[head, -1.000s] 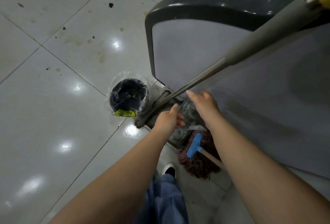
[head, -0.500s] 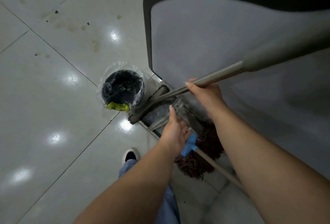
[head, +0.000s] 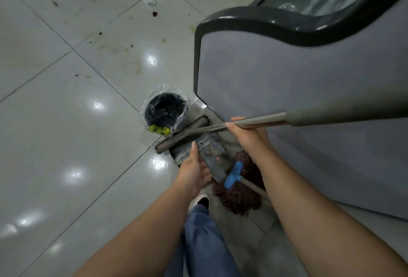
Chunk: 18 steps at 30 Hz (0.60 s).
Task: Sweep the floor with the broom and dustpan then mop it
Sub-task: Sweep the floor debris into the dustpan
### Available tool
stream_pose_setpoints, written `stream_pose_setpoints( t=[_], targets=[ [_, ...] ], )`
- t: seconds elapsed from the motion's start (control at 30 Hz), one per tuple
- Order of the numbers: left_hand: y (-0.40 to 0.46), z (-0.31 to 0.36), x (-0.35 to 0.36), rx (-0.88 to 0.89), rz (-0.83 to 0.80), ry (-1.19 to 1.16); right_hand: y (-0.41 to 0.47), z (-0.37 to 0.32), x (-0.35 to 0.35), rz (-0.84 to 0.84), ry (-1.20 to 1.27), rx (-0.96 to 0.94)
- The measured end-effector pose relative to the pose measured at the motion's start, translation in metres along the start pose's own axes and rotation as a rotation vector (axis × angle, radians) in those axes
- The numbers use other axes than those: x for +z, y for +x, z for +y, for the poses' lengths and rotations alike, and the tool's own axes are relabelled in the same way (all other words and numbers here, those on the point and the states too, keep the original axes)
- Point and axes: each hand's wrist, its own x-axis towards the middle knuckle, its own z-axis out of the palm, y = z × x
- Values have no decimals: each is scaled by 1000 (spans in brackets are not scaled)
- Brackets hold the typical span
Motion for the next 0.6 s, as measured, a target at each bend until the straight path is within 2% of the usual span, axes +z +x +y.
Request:
stream_pose_setpoints(
  t=[0.17, 0.27, 0.47, 0.6],
  targets=[
    [-48, 2, -37, 57, 90, 10, -54, -12, 6, 47, 60, -16],
    [-71, -3, -72, 57, 127, -65, -86, -17, 21, 66, 87, 4],
    [-103, -30, -169, 51, 303, -127, -142, -1, 81, 71, 173, 25],
    [-115, -56, -233, 62, 338, -139, -166, 20, 122, 28, 121, -19]
  ],
)
